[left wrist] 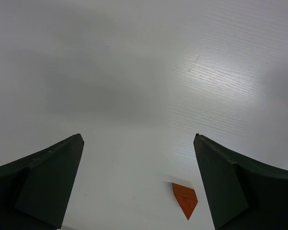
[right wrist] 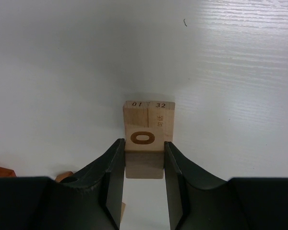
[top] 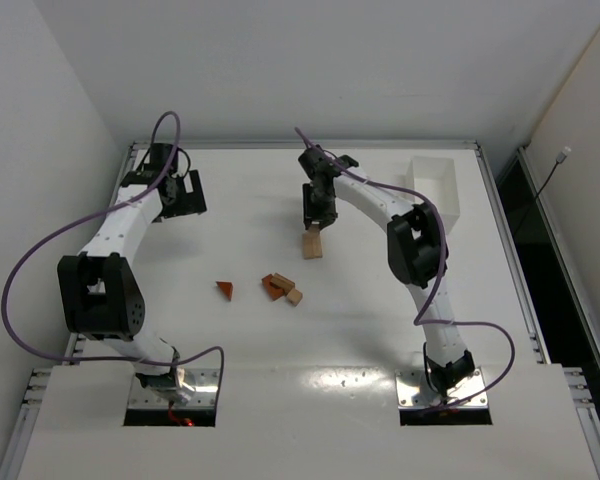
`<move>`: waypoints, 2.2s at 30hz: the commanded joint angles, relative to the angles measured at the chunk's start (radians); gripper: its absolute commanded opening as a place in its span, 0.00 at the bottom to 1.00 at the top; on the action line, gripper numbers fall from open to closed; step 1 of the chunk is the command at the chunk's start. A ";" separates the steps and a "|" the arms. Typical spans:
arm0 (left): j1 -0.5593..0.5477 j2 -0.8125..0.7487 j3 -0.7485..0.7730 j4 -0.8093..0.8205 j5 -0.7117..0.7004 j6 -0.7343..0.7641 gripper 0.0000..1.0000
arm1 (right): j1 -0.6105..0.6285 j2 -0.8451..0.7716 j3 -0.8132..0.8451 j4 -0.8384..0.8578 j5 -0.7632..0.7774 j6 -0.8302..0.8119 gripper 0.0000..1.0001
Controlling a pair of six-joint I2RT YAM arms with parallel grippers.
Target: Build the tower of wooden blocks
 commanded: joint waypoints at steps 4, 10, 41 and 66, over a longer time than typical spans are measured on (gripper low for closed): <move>0.019 0.010 0.027 0.026 0.017 -0.017 1.00 | 0.014 -0.001 -0.007 0.027 0.019 -0.005 0.00; 0.029 0.010 0.027 0.026 0.017 -0.017 1.00 | 0.014 0.009 -0.007 0.027 0.019 -0.005 0.00; 0.047 0.010 0.009 0.035 0.054 -0.017 1.00 | 0.023 0.036 -0.017 0.046 -0.002 -0.032 0.02; 0.047 -0.009 -0.010 0.035 0.063 -0.017 1.00 | 0.023 0.036 -0.026 0.046 0.027 -0.042 0.53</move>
